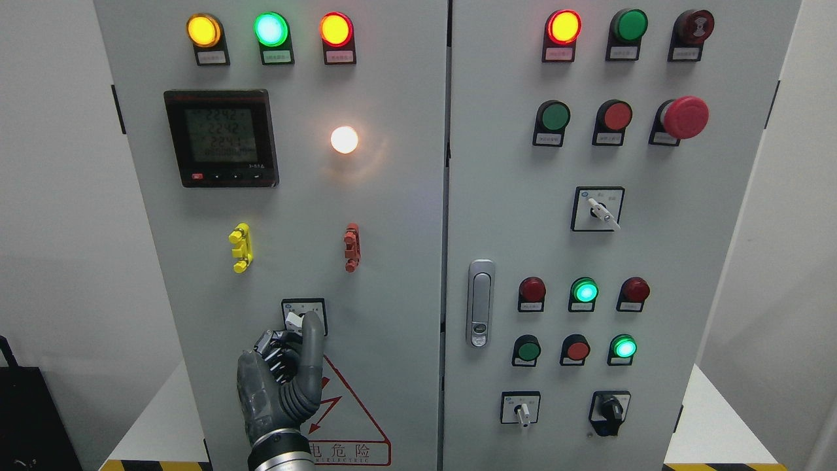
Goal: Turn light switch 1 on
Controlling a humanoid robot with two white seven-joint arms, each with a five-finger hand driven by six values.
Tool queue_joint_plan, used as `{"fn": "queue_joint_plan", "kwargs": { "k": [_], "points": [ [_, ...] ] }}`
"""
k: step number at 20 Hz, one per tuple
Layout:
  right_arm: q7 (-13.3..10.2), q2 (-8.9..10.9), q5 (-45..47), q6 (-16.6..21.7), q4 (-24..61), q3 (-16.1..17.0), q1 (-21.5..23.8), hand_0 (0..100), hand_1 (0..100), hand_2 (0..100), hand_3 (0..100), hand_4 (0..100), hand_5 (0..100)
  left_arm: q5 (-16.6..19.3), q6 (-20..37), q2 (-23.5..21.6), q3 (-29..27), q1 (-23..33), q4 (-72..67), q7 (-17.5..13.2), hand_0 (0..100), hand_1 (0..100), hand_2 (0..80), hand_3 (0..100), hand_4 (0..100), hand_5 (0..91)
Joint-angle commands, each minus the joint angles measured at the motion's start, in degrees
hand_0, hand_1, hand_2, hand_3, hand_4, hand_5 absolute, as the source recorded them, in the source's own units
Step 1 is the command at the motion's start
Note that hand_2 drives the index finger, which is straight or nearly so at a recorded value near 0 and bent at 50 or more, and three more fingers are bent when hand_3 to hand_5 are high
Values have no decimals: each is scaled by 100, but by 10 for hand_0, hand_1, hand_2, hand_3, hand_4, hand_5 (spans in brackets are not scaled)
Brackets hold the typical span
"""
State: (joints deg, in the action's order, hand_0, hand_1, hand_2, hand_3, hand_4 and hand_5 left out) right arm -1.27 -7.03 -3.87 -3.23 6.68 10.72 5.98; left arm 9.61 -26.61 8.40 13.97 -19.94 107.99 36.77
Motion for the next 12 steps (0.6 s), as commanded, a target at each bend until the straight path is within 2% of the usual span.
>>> {"fn": "queue_joint_plan", "kwargs": {
  "k": [1,7,9,12],
  "points": [
    [-5,0,0,-2,0,0,0,0,0,0,0,0,0,6,-2,-22,71,78,90,32,64,370,633,1000,1000,884],
    [-4,0,0,-2,0,0,0,0,0,0,0,0,0,23,33,-49,159,420,389,32,23,381,635,1000,1000,885],
    [-4,0,0,-2,-9,0,0,0,0,0,0,0,0,14,252,-66,177,595,424,-21,20,377,638,1000,1000,885],
    [4,0,0,-2,0,0,0,0,0,0,0,0,0,32,989,-128,168,990,416,-458,10,361,642,1000,1000,886]
  ]
}}
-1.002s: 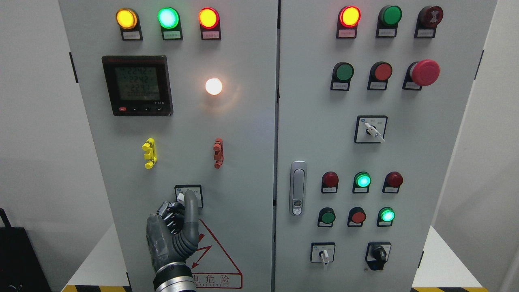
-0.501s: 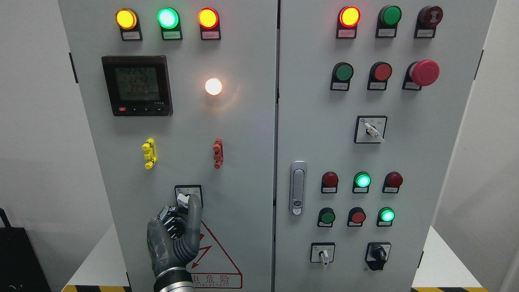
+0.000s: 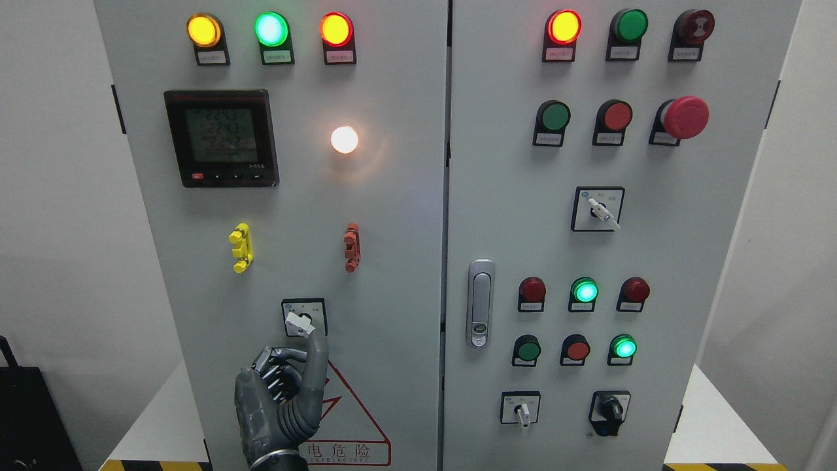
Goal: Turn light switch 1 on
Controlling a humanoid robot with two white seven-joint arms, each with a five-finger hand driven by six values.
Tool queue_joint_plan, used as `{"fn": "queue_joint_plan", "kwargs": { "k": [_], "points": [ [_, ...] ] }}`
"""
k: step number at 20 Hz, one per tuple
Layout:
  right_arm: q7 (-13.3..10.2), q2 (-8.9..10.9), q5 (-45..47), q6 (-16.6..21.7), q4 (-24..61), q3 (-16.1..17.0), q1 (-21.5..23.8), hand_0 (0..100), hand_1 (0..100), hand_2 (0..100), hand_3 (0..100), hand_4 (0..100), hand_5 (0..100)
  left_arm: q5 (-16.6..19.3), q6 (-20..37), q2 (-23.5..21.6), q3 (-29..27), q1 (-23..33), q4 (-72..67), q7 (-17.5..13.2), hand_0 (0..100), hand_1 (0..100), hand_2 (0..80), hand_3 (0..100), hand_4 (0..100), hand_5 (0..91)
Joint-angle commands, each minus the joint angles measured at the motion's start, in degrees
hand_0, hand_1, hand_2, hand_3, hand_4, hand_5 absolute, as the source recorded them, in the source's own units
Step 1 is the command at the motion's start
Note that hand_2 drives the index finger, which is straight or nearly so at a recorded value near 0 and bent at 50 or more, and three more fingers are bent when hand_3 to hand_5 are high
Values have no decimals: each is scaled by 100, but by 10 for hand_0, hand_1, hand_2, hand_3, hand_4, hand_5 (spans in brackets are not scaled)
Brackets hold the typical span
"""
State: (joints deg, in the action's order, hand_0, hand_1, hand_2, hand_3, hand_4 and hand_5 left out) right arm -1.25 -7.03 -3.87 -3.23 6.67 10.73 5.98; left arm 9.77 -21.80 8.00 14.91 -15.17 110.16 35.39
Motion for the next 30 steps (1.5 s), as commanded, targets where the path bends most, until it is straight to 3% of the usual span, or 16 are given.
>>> {"fn": "queue_joint_plan", "kwargs": {
  "k": [1,7,10,12,15,19,22,23,24,25,26,30],
  "points": [
    [-7,0,0,-2,1,0,0,0,0,0,0,0,0,34,745,-131,56,759,198,-488,5,359,644,1000,1000,885],
    [-7,0,0,-2,1,0,0,0,0,0,0,0,0,43,2099,-325,-242,2174,155,-1025,0,340,655,1000,1000,883],
    [-7,0,0,-2,1,0,0,0,0,0,0,0,0,-1,2495,-500,-409,2824,-3,-1087,0,319,622,1000,1000,881],
    [2,0,0,-2,1,0,0,0,0,0,0,0,0,-88,3143,-658,-567,3203,-309,-1096,0,300,598,1000,1000,878],
    [-7,0,0,-2,1,0,0,0,0,0,0,0,0,-247,4532,-747,-953,3389,-1284,-1245,0,280,538,1000,1000,860],
    [-7,0,0,-2,1,0,0,0,0,0,0,0,0,-457,5097,-782,-1516,3459,-3074,-1534,0,256,430,916,978,820],
    [-7,0,0,-2,1,0,0,0,0,0,0,0,0,-1264,5291,-782,-1579,3459,-4411,-2218,0,227,342,748,855,613],
    [-7,0,0,-2,1,0,0,0,0,0,0,0,0,-1510,5300,-782,-1570,3459,-4886,-2439,0,220,288,645,756,468],
    [-7,0,0,-2,1,0,0,0,0,0,0,0,0,-1704,5291,-774,-1570,3459,-5386,-2606,0,217,262,600,713,418],
    [-7,0,0,-2,-7,0,0,0,0,0,0,0,0,-1871,5291,-765,-1552,3451,-5887,-2756,0,212,207,468,583,261],
    [-7,0,0,-2,1,0,0,0,0,0,0,0,0,-1969,5291,-747,-1543,3424,-6371,-2879,0,207,173,395,504,161],
    [-7,0,0,-2,1,0,0,0,0,0,0,0,0,-1987,4941,-686,-1526,3249,-8077,-3223,33,221,84,279,374,30]
  ]
}}
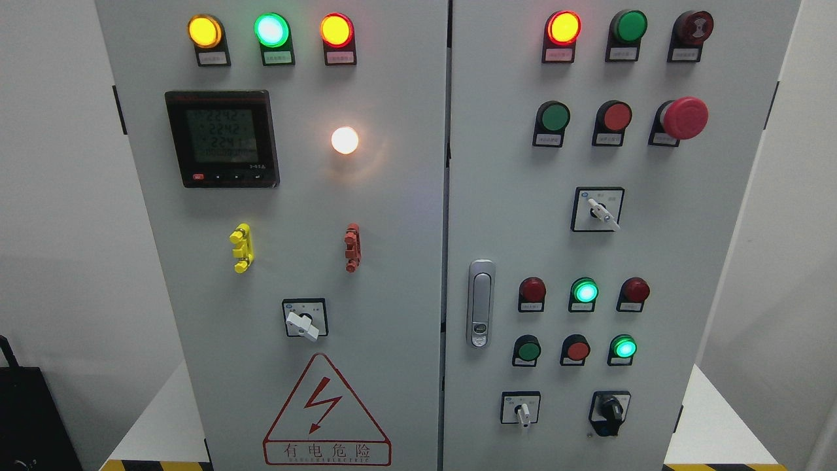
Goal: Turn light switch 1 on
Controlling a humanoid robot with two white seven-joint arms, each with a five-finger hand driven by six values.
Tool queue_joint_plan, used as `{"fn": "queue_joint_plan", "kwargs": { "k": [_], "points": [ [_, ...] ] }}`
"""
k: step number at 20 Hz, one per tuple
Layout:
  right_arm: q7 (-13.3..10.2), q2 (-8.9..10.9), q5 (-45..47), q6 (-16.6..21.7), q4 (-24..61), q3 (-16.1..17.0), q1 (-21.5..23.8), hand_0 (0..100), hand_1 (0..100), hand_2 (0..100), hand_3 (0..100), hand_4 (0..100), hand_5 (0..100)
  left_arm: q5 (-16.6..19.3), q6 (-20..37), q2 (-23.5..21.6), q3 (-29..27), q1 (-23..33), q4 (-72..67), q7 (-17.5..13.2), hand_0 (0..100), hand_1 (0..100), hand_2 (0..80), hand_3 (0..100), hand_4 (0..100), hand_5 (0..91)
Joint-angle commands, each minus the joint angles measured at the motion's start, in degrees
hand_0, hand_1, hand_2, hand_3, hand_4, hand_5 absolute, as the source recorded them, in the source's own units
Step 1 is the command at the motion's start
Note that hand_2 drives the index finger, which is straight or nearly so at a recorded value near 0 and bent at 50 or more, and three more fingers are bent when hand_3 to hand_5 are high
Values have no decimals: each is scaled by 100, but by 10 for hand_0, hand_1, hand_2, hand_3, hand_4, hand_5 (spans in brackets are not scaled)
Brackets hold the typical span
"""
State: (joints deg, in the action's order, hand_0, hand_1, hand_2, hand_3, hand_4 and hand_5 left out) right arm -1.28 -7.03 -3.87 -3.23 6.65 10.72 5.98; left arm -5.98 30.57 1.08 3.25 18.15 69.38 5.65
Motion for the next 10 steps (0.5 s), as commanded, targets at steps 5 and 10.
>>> {"fn": "queue_joint_plan", "kwargs": {
  "k": [5,10],
  "points": [
    [5,0,0,-2,2,0,0,0,0,0,0,0,0,-334,-1464,24,-326,-128,-5065,-617,128,239,0,127,214,0],
    [-3,0,0,-2,-6,0,0,0,0,0,0,0,0,70,-2712,-99,-185,-198,-6006,-1116,182,201,0,0,97,0]
  ]
}}
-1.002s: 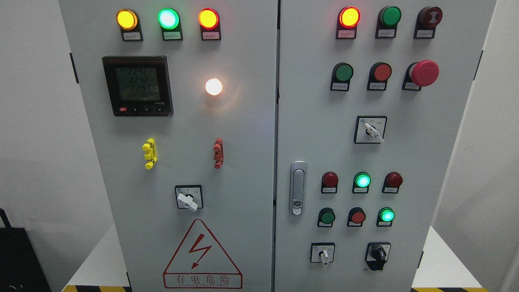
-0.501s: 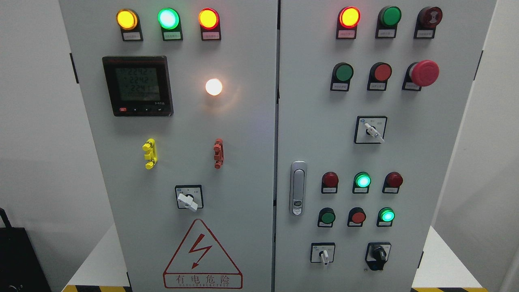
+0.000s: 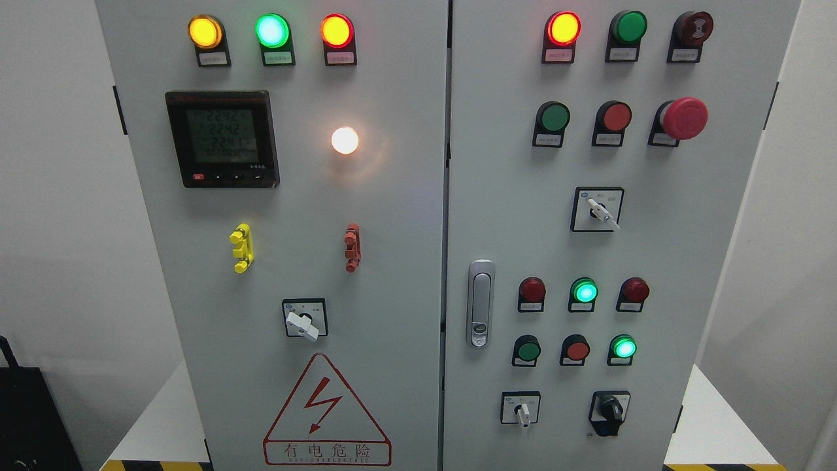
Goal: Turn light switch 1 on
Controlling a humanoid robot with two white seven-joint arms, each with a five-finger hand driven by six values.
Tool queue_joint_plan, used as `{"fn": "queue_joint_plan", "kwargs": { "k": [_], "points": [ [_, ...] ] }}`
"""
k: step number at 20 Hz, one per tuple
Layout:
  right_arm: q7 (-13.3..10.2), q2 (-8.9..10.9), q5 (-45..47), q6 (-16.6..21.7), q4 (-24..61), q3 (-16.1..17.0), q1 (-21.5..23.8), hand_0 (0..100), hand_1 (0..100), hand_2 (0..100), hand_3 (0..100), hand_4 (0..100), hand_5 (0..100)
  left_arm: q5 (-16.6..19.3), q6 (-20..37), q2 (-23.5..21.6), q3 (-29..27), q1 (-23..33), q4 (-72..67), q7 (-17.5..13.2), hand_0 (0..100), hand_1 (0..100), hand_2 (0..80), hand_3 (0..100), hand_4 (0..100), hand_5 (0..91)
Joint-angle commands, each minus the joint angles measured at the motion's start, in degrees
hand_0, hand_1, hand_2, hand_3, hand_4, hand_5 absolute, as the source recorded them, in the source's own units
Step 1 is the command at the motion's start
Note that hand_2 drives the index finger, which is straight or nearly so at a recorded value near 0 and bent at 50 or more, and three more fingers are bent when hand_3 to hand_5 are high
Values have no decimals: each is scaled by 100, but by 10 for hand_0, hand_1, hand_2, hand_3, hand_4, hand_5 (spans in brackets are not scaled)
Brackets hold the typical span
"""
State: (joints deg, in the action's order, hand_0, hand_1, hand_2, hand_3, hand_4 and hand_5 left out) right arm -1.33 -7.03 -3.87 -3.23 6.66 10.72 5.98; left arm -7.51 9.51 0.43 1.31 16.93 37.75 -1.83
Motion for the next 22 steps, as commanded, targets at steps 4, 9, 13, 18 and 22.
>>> {"fn": "queue_joint_plan", "kwargs": {
  "k": [4,9,13,18,22],
  "points": [
    [1,0,0,-2,2,0,0,0,0,0,0,0,0,460,-1187,-51,35,-198,-2896,-793,190,141,0,0,7,0],
    [1,0,0,-2,2,0,0,0,0,0,0,0,0,874,-1390,-8,36,-339,-2870,-749,191,42,0,0,0,0],
    [1,0,0,-2,2,0,0,0,0,0,0,0,0,866,-1373,1,36,-410,-2853,-626,178,0,0,0,0,0],
    [1,0,0,-2,2,0,0,0,0,0,0,0,0,866,-1346,-34,36,-418,-2835,-582,181,0,0,0,0,0],
    [1,0,0,-2,2,0,0,0,0,0,0,0,0,866,-1320,-51,27,-445,-2809,-529,183,0,0,0,0,0]
  ]
}}
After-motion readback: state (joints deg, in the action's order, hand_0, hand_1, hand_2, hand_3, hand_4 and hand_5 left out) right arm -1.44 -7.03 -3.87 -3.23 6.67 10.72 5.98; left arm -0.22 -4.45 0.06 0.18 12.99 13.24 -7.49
